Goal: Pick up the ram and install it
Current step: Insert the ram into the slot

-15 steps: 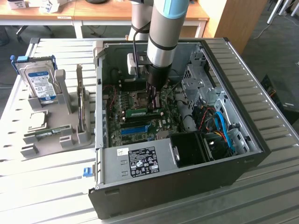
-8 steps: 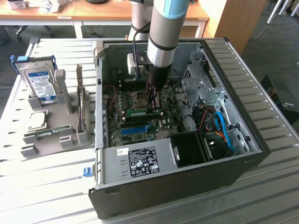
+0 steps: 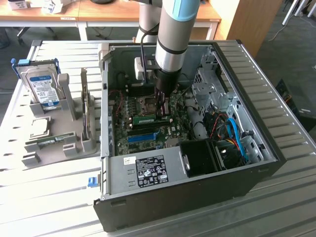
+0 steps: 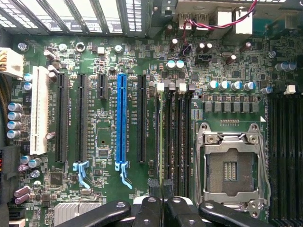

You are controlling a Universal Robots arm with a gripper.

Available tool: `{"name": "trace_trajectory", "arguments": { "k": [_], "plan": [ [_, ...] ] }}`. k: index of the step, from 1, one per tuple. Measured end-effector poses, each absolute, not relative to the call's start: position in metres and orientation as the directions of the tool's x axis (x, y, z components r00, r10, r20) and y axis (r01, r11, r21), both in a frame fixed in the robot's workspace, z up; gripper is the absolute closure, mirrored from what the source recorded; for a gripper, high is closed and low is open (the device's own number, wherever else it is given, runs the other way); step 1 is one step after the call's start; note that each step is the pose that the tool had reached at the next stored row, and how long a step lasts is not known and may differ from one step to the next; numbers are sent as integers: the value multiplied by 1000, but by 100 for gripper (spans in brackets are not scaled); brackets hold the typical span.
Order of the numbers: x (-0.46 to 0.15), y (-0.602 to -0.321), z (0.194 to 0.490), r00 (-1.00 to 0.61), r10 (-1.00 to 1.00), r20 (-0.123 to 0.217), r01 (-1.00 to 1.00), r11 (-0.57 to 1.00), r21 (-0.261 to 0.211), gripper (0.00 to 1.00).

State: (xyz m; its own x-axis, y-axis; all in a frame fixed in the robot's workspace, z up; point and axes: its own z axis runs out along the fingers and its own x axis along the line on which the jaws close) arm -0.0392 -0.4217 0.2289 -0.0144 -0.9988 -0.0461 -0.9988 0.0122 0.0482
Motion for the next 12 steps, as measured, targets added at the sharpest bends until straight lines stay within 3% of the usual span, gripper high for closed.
{"name": "trace_trajectory", "arguments": {
  "k": [12],
  "plan": [
    [-39, -421, 229, -14, -999, -46, -999, 12, 48, 88]
  ]
}}
